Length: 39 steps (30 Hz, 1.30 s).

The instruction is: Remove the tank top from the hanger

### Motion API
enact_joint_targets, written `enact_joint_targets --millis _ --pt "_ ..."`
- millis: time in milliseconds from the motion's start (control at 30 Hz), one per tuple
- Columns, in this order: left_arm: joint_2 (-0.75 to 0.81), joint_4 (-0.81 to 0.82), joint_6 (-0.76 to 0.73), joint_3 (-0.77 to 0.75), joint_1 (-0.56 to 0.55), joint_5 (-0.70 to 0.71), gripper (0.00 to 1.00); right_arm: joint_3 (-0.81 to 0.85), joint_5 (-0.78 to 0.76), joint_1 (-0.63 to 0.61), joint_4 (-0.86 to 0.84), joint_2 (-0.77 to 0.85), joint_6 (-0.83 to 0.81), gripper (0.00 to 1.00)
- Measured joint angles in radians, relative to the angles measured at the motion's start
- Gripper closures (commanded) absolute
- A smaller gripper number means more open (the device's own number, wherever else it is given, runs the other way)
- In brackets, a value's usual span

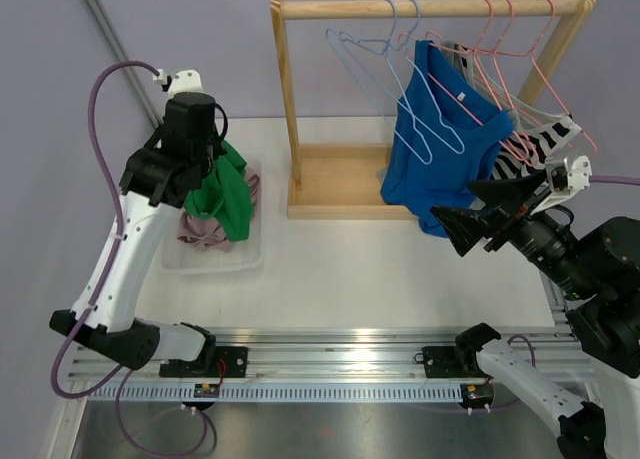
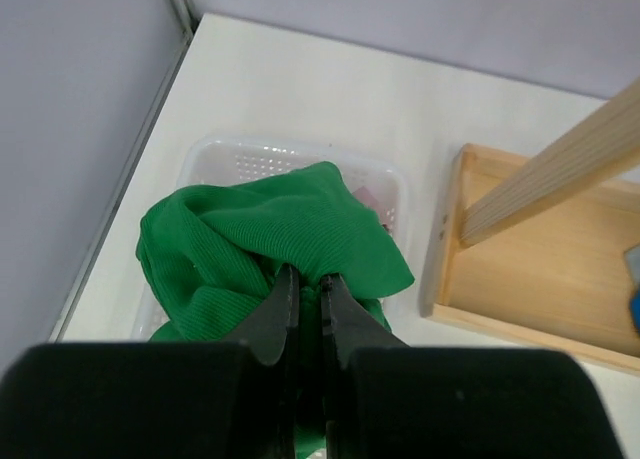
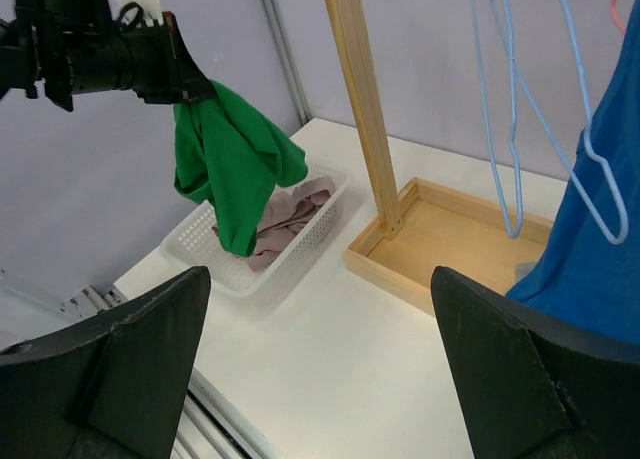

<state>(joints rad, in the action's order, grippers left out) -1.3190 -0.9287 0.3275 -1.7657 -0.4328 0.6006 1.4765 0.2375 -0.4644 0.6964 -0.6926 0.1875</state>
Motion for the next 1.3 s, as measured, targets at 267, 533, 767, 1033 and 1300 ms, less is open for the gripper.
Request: enact_joint_targets --millis 267,533,767,1033,1300 --pt "-0.182 -0.008 0.002 0.035 0.198 -0.135 0.58 0.084 -0.135 0.0 0.041 -0.059 0.0 0.01" --pt "-0.139 -0.031 0.051 0.082 0.244 -0.108 0.01 0.217 -0.509 0.0 0.121 -0.213 -0.02 0.01" --pt "0.062 -0.002 0.036 0.231 0.242 -0.262 0.01 0.389 -0.663 0.0 0.185 -0.376 -0.111 0.0" --pt "0.359 0.055 -0.009 0.507 0.201 -0.348 0.01 0.663 -0.636 0.028 0.256 -0.621 -0.206 0.12" --pt "0.531 0.101 -0.023 0.639 0.201 -0.373 0.01 0.882 -0.474 0.19 0.323 -0.866 -0.254 0.29"
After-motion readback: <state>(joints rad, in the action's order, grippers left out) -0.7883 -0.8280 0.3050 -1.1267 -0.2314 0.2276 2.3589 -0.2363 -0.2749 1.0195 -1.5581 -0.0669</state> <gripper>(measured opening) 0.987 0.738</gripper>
